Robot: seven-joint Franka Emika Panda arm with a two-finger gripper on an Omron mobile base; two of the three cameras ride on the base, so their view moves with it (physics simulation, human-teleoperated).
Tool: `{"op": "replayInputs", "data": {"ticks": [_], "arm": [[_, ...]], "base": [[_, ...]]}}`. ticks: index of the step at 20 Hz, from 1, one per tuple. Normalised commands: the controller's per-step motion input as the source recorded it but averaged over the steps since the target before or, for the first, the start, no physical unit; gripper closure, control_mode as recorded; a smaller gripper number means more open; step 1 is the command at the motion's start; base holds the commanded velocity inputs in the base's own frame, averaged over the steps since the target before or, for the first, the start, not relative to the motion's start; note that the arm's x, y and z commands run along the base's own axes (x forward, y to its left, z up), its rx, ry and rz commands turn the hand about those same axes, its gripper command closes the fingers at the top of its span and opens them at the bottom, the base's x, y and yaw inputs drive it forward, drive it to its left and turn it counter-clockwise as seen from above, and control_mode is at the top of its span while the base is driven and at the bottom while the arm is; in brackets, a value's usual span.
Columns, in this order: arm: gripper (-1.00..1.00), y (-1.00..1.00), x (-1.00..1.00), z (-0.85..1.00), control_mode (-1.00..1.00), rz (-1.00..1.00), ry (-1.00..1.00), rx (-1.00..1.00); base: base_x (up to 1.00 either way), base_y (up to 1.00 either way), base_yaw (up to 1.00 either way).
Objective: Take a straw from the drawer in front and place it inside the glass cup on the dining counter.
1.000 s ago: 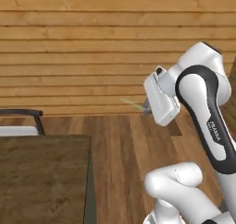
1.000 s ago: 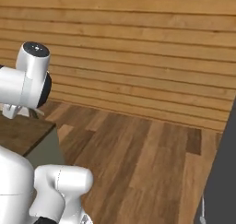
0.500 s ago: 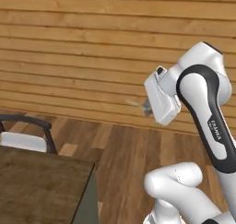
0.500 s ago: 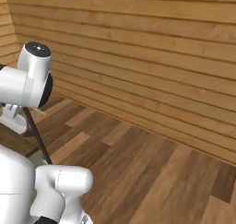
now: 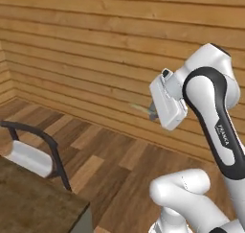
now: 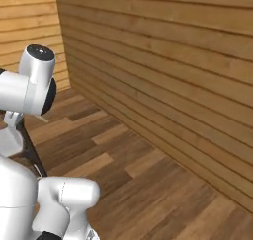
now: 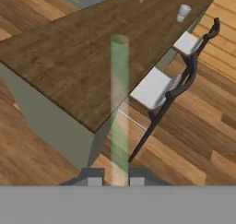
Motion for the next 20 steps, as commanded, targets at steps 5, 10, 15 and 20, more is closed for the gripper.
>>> {"op": "replayInputs", "data": {"ticks": [5, 10, 15, 20], "arm": [[1.0, 0.0, 0.0, 0.0, 1.0, 0.0, 0.0, 0.0], [1.0, 0.0, 0.0, 0.0, 1.0, 0.0, 0.0, 0.0], [1.0, 0.0, 0.0, 0.0, 1.0, 0.0, 0.0, 0.0], [1.0, 0.0, 0.0, 0.0, 1.0, 0.0, 0.0, 0.0]], "base": [[0.76, -0.44, 0.54], [0.75, -0.38, 0.6], [0.75, -0.4, 0.59], [0.75, -0.41, 0.59]]}}
